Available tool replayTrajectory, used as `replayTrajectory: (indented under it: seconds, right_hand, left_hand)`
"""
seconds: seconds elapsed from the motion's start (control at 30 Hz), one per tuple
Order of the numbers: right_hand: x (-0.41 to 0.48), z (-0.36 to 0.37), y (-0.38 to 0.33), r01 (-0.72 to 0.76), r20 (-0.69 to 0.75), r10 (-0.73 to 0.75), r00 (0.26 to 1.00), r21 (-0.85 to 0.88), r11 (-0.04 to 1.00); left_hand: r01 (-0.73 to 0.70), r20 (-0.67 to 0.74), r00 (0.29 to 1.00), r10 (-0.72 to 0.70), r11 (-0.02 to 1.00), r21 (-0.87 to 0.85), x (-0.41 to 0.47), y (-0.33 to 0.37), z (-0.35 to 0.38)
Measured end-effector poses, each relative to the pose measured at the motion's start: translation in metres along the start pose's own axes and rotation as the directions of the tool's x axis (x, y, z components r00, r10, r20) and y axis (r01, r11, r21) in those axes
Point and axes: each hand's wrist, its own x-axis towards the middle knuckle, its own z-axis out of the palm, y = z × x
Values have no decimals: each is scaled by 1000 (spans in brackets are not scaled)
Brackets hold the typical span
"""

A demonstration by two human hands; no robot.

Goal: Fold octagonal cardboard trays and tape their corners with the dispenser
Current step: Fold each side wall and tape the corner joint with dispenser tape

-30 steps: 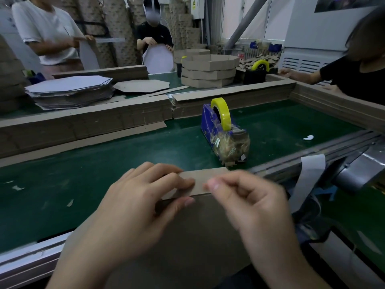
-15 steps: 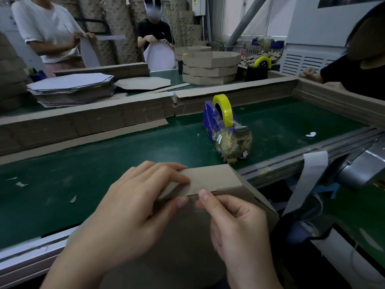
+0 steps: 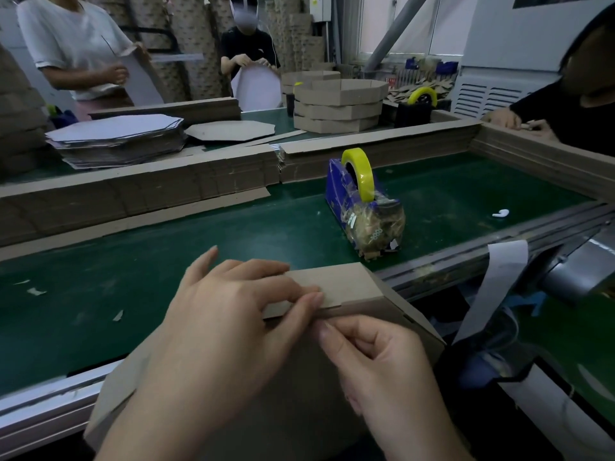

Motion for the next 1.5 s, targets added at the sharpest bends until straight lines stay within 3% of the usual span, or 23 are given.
replayTrajectory:
  seconds: [0.17, 0.3, 0.37, 0.43, 0.5, 0.57, 0.63, 0.8, 0.87, 0.97, 1.03, 1.13, 1.23, 1.33, 1.5]
  right_hand:
    - [1, -4, -1, 13, 13, -12, 1000, -94, 995]
    - [3, -11, 0, -11, 62, 33, 997, -327, 945]
    - [1, -16, 5, 115, -47, -140, 989, -352, 929]
    - [5, -28, 8, 307, -242, -413, 878, -377, 874]
    - [18, -43, 11, 350, -273, -546, 792, -530, 772]
    - [33, -53, 15, 267, -165, -469, 867, -641, 720]
    - [39, -54, 20, 195, -99, -327, 940, -631, 751]
    - [28, -36, 19, 343, 6, -467, 884, -687, 640]
    - [28, -42, 13, 338, 1, -432, 902, -626, 703]
    - [31, -67, -3, 221, -32, -268, 963, -476, 851]
    - [34, -80, -10, 177, -25, -201, 979, -382, 907]
    - [40, -78, -14, 233, 1, -251, 968, -369, 900]
    - [46, -70, -12, 252, 68, -246, 967, -412, 876]
    - [50, -61, -9, 269, 113, -244, 963, -439, 857]
    - [56, -49, -13, 230, 159, -178, 971, -423, 877]
  left_hand:
    - [-63, -67, 996, 66, 997, 47, 1, 1, 7]
    - [-104, -100, 989, 112, 991, 89, -3, -6, 8]
    - [-105, -91, 989, 115, 989, 104, -6, -9, 6]
    - [-104, -67, 991, 113, 987, 125, -10, -12, 3]
    - [-109, -31, 993, 117, 978, 180, -14, -14, 1]
    - [-108, 14, 994, 108, 963, 247, -18, -17, -2]
    - [-103, 79, 993, 82, 942, 319, -21, -19, -7]
    - [-183, 132, 981, 145, 920, 346, -10, 3, -9]
    - [-201, 107, 978, 177, 936, 290, -7, 13, -13]
    - [-202, -8, 978, 207, 962, 186, -14, 9, -23]
    - [-156, -87, 983, 161, 986, 61, -21, 1, -25]
    - [-73, -114, 992, 58, 988, -133, -30, -9, -16]
    - [-15, -54, 999, 2, 971, -237, -36, -21, -11]
    - [-34, 34, 999, 41, 984, -173, -31, -29, -20]
    - [-238, 154, 964, 218, 963, 127, -3, -5, -12]
